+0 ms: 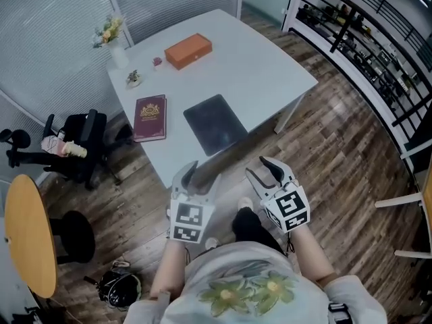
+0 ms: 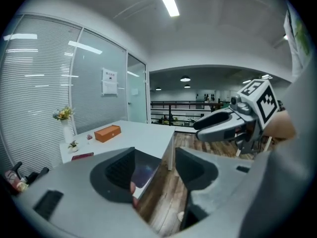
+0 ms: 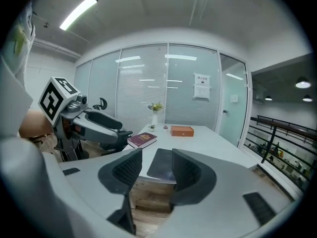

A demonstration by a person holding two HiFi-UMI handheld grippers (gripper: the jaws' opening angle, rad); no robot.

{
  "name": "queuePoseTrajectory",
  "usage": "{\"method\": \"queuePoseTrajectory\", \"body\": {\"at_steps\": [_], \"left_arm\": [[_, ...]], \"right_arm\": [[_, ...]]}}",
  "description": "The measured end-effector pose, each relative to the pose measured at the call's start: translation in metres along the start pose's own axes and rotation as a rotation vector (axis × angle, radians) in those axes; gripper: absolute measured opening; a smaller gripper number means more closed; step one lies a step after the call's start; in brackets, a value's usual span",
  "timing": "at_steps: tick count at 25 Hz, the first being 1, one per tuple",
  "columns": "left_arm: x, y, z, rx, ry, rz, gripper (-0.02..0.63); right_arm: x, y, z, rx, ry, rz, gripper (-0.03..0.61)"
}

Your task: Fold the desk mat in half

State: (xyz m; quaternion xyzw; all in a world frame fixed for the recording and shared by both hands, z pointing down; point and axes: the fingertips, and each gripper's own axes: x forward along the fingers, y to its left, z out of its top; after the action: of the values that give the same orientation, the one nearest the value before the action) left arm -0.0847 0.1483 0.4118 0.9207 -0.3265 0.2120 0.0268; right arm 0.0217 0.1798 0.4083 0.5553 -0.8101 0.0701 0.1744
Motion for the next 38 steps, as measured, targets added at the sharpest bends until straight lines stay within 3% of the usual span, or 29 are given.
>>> {"method": "queuePoseTrajectory", "body": {"at_steps": [7,23,30,38], "left_arm": [[0.036,0.013,-0.01,-0.01,0.072,0.025,0.238],[0.115,0.023,-0.062,-0.128,0.223,0.125,0.238],[0.134,0.029,-0.086,-0.179,0.273,0.177,0.236],[0.159,0.039,-0.113,-0.204,0.339,0.162,0.236]], "right_arm": [[0.032,-0.027,-0.013,-0.023,0.063,0.069,0.182],[0.094,-0.088,-0.073,-0.154,0.235,0.261,0.183],[0.124,-0.105,-0.098,-0.277,0.294,0.304,0.183],[0.166,-0.096,-0.132,-0.442,0.383,0.358,0.183]]}}
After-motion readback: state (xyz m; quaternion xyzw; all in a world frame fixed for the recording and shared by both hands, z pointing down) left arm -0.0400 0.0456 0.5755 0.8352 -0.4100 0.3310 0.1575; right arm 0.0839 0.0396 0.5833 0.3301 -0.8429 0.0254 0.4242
